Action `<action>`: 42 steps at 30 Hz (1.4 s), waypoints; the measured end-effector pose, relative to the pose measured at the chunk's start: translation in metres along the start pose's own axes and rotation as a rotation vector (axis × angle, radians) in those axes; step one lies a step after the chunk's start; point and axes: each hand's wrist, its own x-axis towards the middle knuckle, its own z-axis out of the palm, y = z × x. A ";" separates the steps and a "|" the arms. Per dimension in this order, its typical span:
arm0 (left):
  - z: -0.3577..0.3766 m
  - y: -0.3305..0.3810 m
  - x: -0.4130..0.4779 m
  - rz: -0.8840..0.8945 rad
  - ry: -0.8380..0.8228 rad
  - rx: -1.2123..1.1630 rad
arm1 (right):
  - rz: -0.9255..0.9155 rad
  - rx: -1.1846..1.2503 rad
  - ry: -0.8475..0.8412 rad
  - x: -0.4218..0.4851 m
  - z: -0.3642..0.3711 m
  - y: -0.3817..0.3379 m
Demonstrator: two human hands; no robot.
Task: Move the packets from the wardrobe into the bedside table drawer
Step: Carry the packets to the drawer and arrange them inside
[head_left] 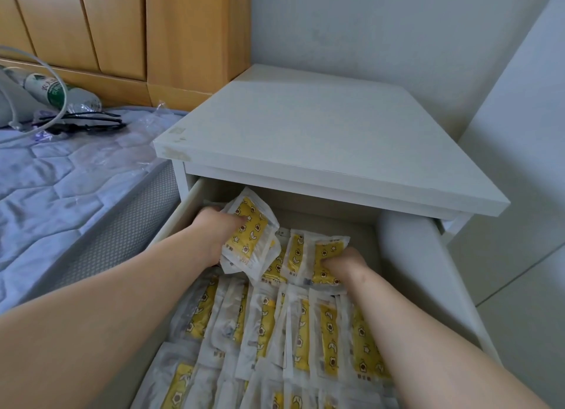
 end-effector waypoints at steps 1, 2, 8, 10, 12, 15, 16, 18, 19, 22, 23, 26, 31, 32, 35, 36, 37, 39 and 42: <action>0.000 0.000 0.000 0.006 0.005 0.007 | -0.013 -0.028 0.010 0.000 0.001 0.002; 0.001 0.000 0.000 0.012 0.009 0.010 | -0.017 -0.063 0.026 -0.002 0.001 0.003; 0.002 -0.002 0.000 0.020 -0.008 -0.018 | -0.131 -0.361 0.252 -0.025 -0.001 -0.001; 0.003 -0.004 -0.002 0.014 -0.042 -0.026 | -0.242 -0.035 0.217 -0.034 -0.009 -0.018; 0.005 -0.005 -0.004 -0.003 -0.089 -0.031 | -0.295 0.347 0.007 -0.046 -0.016 -0.038; 0.010 -0.008 -0.009 -0.017 -0.206 -0.051 | -0.263 0.480 -0.305 -0.063 -0.023 -0.049; 0.013 -0.008 -0.012 -0.013 -0.250 -0.055 | -0.241 0.461 -0.340 -0.065 -0.023 -0.047; 0.017 -0.009 -0.016 -0.015 -0.323 -0.038 | -0.225 0.409 -0.340 -0.065 -0.025 -0.041; 0.019 -0.009 -0.018 -0.021 -0.345 -0.024 | -0.225 0.418 -0.335 -0.065 -0.026 -0.040; 0.018 -0.009 -0.017 -0.051 -0.341 -0.070 | -0.228 0.493 -0.310 -0.061 -0.030 -0.039; 0.017 -0.008 -0.017 -0.066 -0.336 -0.123 | -0.225 0.510 -0.289 -0.061 -0.032 -0.040; 0.016 -0.007 -0.015 -0.066 -0.324 -0.228 | -0.202 0.495 -0.194 -0.054 -0.039 -0.038; 0.032 -0.008 -0.008 0.164 -0.149 0.215 | -0.258 0.188 0.040 -0.035 -0.047 -0.026; 0.039 -0.007 -0.004 0.229 -0.112 0.343 | -0.256 0.129 0.084 -0.029 -0.048 -0.022; 0.062 -0.001 0.010 0.392 -0.096 0.638 | -0.211 0.024 0.162 -0.016 -0.051 -0.012; 0.070 0.001 0.014 0.423 -0.107 0.702 | -0.207 -0.004 0.186 -0.011 -0.051 -0.010; 0.078 0.003 0.019 0.443 -0.116 0.761 | -0.206 -0.026 0.205 -0.008 -0.050 -0.008; 0.091 0.006 0.029 0.483 -0.120 0.887 | -0.218 -0.054 0.246 -0.002 -0.049 -0.007; 0.109 0.008 0.045 0.553 -0.165 1.096 | -0.261 -0.138 0.315 0.004 -0.045 -0.005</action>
